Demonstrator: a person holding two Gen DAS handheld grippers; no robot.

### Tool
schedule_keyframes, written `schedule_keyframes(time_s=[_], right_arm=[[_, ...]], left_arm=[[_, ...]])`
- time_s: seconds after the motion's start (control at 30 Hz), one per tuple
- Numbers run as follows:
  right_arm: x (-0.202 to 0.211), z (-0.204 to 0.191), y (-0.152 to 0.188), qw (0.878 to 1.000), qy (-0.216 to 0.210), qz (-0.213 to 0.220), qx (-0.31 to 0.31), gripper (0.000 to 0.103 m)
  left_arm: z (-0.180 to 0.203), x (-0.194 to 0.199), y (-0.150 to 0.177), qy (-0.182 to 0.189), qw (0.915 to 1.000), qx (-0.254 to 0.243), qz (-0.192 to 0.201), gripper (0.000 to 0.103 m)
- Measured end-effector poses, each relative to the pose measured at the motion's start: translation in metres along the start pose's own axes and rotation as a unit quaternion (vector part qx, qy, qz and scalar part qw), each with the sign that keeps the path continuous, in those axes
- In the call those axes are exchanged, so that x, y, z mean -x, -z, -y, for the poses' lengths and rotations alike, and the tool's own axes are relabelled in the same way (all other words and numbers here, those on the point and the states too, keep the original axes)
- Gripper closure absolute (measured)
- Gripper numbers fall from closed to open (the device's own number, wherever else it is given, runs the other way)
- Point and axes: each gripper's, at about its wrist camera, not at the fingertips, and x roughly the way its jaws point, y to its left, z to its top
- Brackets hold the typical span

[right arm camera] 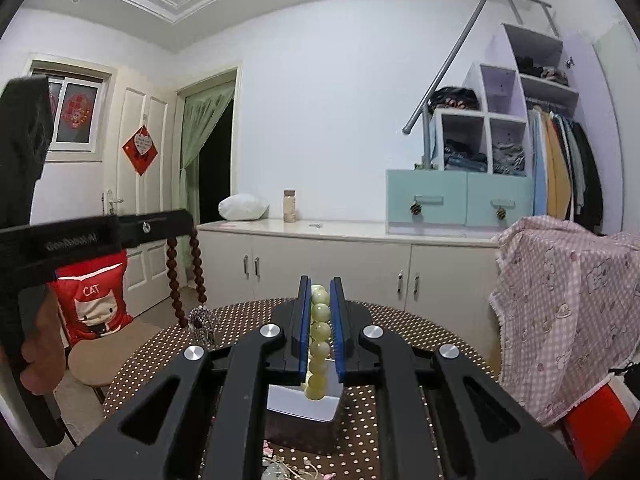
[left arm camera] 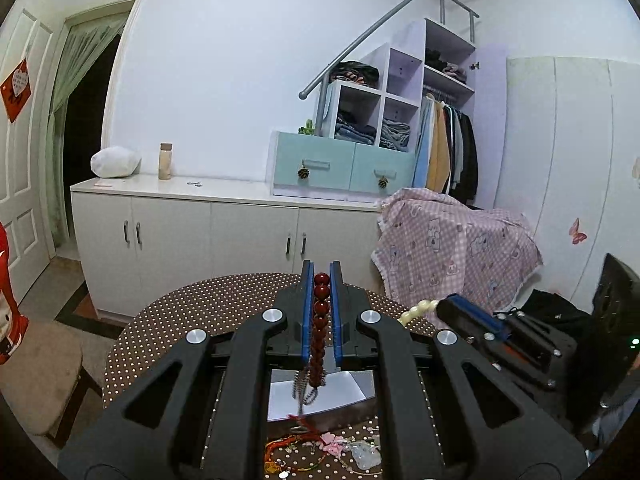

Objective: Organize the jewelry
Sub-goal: 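Carry both held bracelets over the grey tin box, then lower the cream bead bracelet into the tin box and open the right tool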

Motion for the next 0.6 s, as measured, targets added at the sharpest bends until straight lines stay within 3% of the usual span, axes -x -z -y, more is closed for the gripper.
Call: schedule_keyframes(time_s=[0.43, 0.6], right_arm=[[-0.055, 0.0, 0.036, 0.994, -0.017, -0.104, -0.008, 0.095], [-0.062, -0.003, 0.044, 0.992, -0.022, -0.124, -0.009, 0.094]], left_arm=[[-0.012, -0.023, 0.018, -0.005, 0.9989, 0.019, -0.043, 0.095], [-0.018, -0.027, 0.022, -0.002, 0.9981, 0.03, -0.054, 0.095]])
